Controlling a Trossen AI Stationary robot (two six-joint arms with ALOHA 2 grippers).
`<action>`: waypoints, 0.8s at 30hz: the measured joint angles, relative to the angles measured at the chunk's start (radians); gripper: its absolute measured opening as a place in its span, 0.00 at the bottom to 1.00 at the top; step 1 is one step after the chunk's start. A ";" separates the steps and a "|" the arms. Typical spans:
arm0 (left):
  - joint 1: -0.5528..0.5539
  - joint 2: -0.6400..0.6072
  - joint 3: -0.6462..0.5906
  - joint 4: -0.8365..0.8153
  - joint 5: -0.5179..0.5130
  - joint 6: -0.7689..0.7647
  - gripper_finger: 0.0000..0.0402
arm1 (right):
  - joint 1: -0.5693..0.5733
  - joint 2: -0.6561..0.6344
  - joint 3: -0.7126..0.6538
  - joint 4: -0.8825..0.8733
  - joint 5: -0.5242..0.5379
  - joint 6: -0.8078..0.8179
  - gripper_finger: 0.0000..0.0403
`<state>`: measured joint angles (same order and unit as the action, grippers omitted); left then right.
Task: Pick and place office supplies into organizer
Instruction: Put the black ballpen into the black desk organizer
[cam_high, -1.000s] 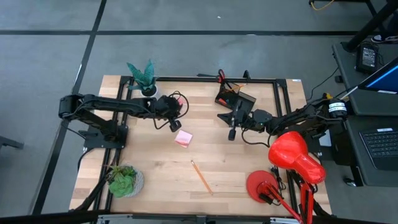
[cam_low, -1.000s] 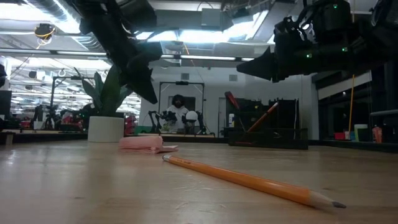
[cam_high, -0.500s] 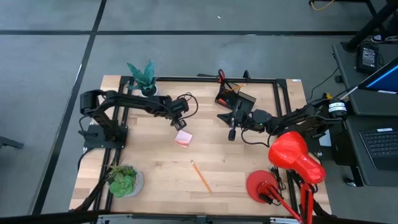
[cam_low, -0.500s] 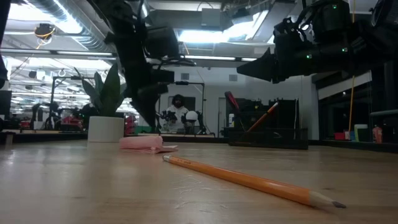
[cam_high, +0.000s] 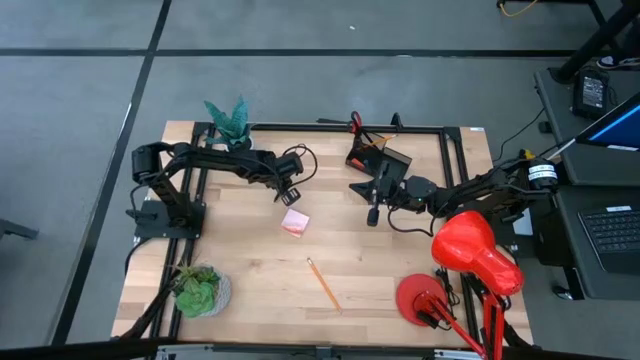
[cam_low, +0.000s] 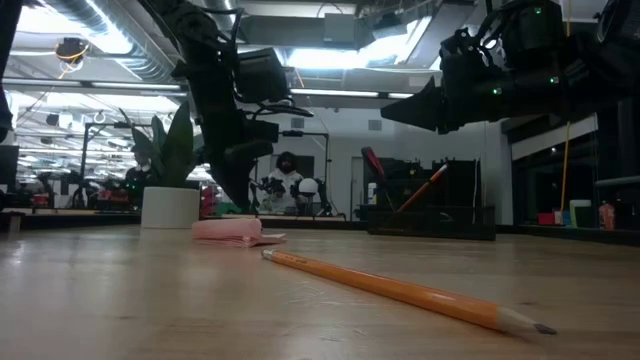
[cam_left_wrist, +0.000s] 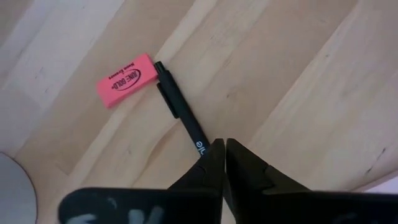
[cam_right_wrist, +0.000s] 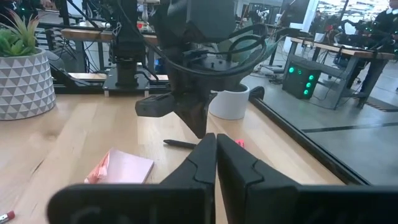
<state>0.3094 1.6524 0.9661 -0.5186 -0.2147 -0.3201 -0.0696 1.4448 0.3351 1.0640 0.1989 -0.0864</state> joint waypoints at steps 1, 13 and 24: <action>0.001 0.000 0.000 0.000 0.000 0.000 0.04 | 0.000 0.000 0.000 0.000 0.000 0.000 0.04; 0.008 0.000 0.000 -0.001 -0.008 -0.099 0.27 | 0.000 0.000 0.000 -0.001 0.000 0.003 0.04; 0.065 0.061 0.000 0.006 0.021 -0.115 0.33 | 0.000 0.000 0.000 -0.037 0.000 0.032 0.04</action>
<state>0.3747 1.7138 0.9661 -0.5125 -0.1942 -0.4349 -0.0696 1.4448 0.3347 1.0272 0.1989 -0.0542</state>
